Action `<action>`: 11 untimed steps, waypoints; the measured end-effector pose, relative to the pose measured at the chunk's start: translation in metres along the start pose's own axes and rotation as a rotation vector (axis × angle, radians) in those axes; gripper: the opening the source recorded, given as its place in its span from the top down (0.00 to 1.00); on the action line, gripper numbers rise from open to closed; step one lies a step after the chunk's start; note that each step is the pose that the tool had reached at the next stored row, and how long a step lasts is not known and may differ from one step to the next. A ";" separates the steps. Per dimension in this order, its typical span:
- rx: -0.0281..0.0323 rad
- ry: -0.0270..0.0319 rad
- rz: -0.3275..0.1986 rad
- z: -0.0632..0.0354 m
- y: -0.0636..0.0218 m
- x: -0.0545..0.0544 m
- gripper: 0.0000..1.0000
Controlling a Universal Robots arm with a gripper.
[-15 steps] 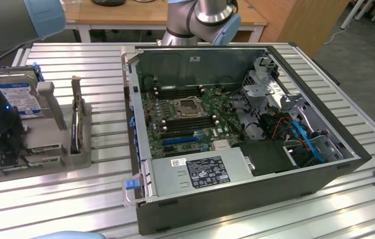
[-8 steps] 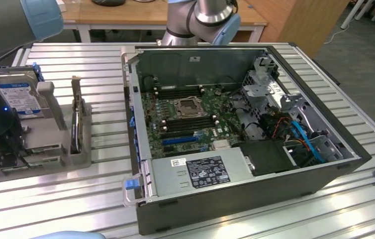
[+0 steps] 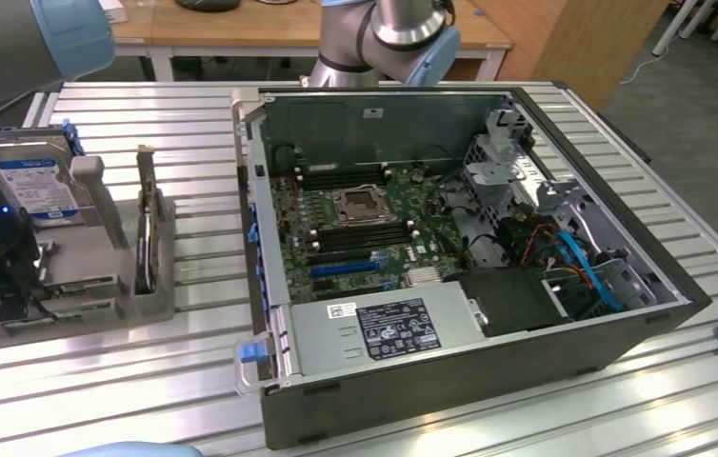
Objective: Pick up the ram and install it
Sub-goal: 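Pick up the ram and move it above insertion slot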
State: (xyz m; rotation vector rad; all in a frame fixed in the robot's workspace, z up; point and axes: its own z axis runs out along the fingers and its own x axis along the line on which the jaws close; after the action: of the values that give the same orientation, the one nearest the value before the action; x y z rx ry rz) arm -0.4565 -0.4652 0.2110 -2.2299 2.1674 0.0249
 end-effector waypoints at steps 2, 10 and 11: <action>0.0002 0.0000 0.000 0.0016 0.0016 -0.001 0.70; 0.0004 0.0003 0.000 0.0083 0.0046 -0.003 0.70; 0.0005 0.0003 0.000 0.0089 0.0046 -0.003 0.70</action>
State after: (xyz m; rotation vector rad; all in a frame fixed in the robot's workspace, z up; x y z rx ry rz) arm -0.4611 -0.4620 0.2022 -2.2299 2.1673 0.0240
